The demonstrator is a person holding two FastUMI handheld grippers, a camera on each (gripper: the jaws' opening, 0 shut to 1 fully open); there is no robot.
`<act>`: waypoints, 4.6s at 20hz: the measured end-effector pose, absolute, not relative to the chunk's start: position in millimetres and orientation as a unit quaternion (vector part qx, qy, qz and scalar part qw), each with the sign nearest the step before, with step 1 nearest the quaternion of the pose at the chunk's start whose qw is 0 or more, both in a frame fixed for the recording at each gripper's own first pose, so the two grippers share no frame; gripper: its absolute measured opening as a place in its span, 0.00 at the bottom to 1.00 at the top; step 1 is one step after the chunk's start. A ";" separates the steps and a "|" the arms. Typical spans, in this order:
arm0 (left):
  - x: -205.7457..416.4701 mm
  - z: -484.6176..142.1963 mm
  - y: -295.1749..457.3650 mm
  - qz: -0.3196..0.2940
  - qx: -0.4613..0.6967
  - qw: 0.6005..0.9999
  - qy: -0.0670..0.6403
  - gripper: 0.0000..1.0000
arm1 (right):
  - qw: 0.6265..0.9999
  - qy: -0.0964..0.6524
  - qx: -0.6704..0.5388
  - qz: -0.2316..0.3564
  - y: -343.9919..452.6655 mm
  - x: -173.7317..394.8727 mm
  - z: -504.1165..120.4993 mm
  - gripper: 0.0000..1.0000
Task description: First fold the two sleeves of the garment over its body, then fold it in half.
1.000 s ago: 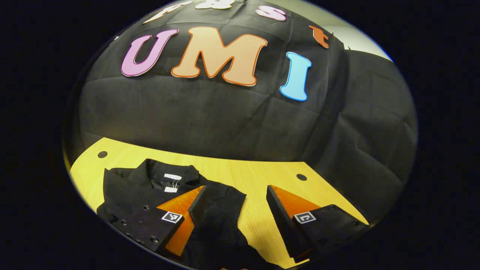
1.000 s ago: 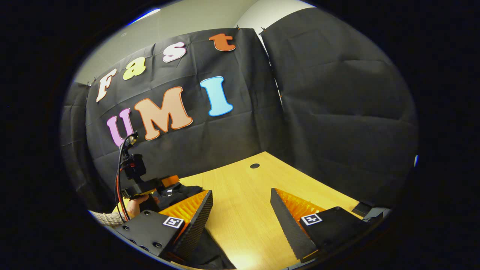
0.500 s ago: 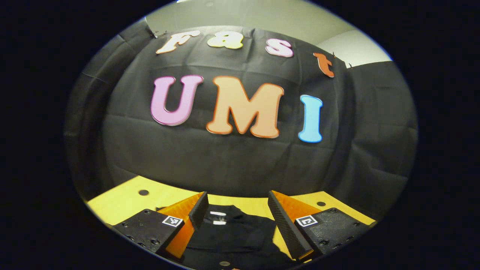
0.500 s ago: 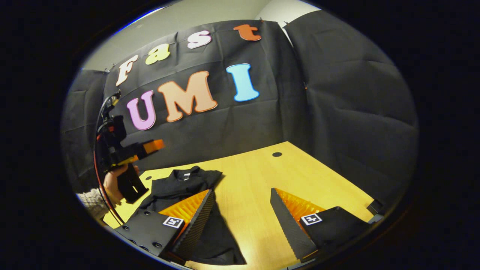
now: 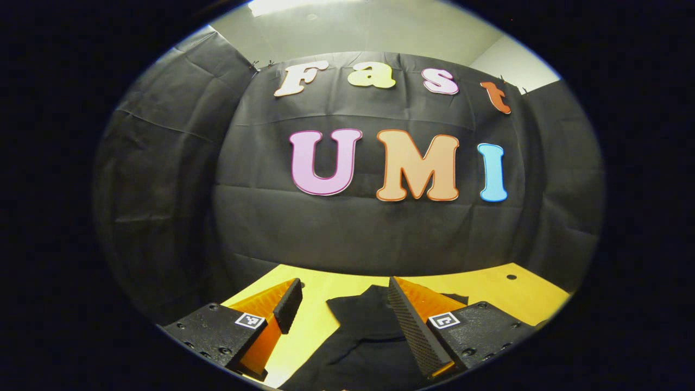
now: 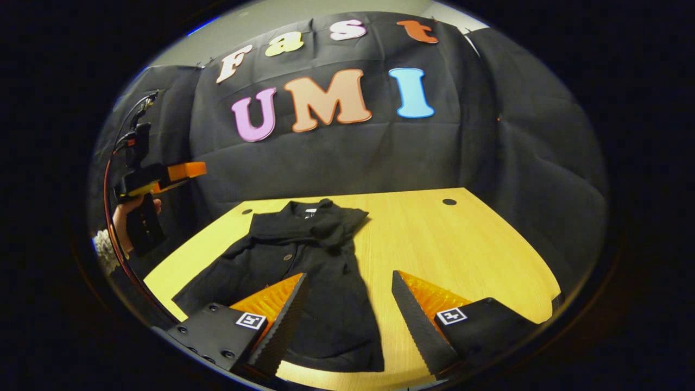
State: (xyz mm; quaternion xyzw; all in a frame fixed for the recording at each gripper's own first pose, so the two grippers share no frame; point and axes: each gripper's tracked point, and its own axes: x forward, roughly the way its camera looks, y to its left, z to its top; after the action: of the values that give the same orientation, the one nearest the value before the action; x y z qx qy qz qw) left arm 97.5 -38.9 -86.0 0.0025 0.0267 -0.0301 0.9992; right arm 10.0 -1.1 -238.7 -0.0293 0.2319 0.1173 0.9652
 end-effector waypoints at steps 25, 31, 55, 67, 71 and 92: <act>-104.7 -325.6 20.8 -0.029 0.044 0.935 0.350 0.96 | 0.916 0.387 -0.058 0.089 -5.9 -55.0 -374.6 0.98; -113.0 -340.1 22.1 -0.018 0.041 0.928 0.370 0.95 | 0.917 0.382 -0.077 0.087 -5.8 -57.4 -374.7 0.99; -117.7 -341.8 -10.5 -0.062 -0.013 0.923 0.379 0.00 | 0.916 0.376 -0.079 0.110 30.4 -67.4 -377.6 0.06; -84.5 -319.5 -12.8 -0.061 -0.034 0.926 0.371 0.00 | 0.936 0.328 -0.074 0.103 33.5 -34.4 -327.6 0.03; -49.7 -291.5 -23.6 -0.072 -0.053 0.938 0.336 0.00 | 0.944 0.298 -0.090 0.112 41.6 -5.8 -304.9 0.02; 196.5 -172.7 -51.2 -0.083 -0.023 0.983 0.159 0.00 | 0.968 0.147 -0.147 0.138 97.2 248.3 -174.7 0.02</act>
State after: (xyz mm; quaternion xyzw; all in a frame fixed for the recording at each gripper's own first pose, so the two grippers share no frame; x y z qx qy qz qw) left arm 196.5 -51.2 -172.7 -0.0233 0.1591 -0.0831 0.9835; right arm 248.3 97.2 -174.7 -0.1470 0.1472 0.1384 0.9683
